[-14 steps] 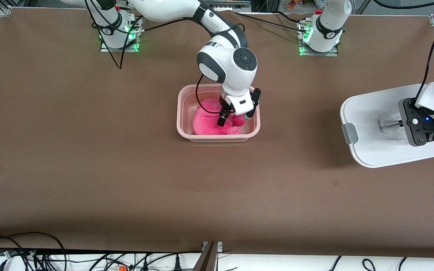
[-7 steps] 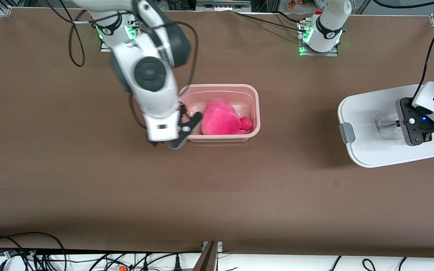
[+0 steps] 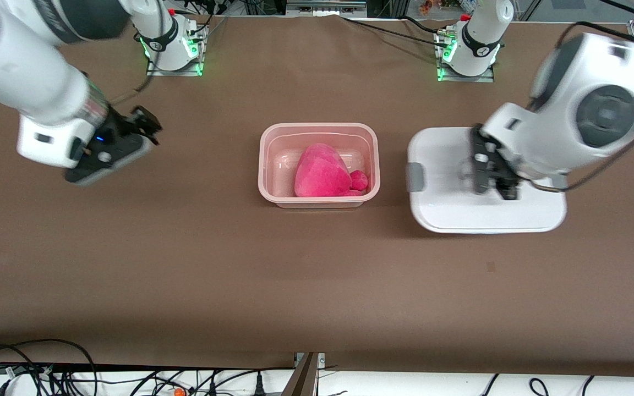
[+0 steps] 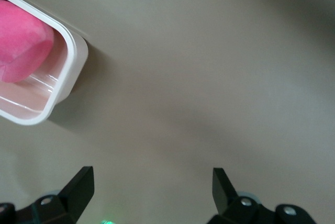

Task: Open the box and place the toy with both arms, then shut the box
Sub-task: 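Withdraw the right gripper while the left gripper carries the lid over the box, then lower the lid onto the box and press it down with the left gripper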

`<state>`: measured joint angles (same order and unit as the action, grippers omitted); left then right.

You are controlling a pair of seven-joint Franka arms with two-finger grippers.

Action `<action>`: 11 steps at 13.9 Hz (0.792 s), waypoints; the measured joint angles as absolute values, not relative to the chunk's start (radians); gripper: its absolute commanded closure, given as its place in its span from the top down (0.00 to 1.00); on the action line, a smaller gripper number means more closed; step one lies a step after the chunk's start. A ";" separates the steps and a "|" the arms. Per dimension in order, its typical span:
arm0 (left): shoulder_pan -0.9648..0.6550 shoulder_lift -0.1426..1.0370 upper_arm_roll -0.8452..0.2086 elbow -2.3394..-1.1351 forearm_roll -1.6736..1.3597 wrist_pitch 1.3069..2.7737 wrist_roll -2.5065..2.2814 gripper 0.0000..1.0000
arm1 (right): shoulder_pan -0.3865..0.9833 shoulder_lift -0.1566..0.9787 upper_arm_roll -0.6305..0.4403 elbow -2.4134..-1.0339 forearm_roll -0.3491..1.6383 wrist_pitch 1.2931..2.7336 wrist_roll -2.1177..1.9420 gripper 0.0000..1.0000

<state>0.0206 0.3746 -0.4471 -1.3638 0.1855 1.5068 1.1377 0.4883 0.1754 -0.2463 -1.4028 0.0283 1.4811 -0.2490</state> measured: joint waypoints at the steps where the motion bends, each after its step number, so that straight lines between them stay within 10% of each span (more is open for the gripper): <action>1: -0.036 0.384 -0.448 -1.364 0.185 1.535 1.102 0.00 | 0.488 0.105 -0.260 -1.477 0.029 1.486 -0.200 1.00; 7: -0.320 0.513 -0.447 -1.368 0.176 1.754 0.777 0.00 | 0.389 -0.041 -0.249 -1.659 0.027 1.531 -0.003 1.00; 11: -0.412 0.585 -0.442 -1.370 0.178 1.845 0.693 0.00 | 0.083 -0.024 -0.031 -1.656 0.026 1.544 -0.026 1.00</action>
<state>-0.4121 0.5849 -0.4424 -1.3699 0.1783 1.8454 0.6931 0.0833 -0.0243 -0.0307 -1.6560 0.0256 1.5437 -0.0261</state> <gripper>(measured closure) 0.930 0.000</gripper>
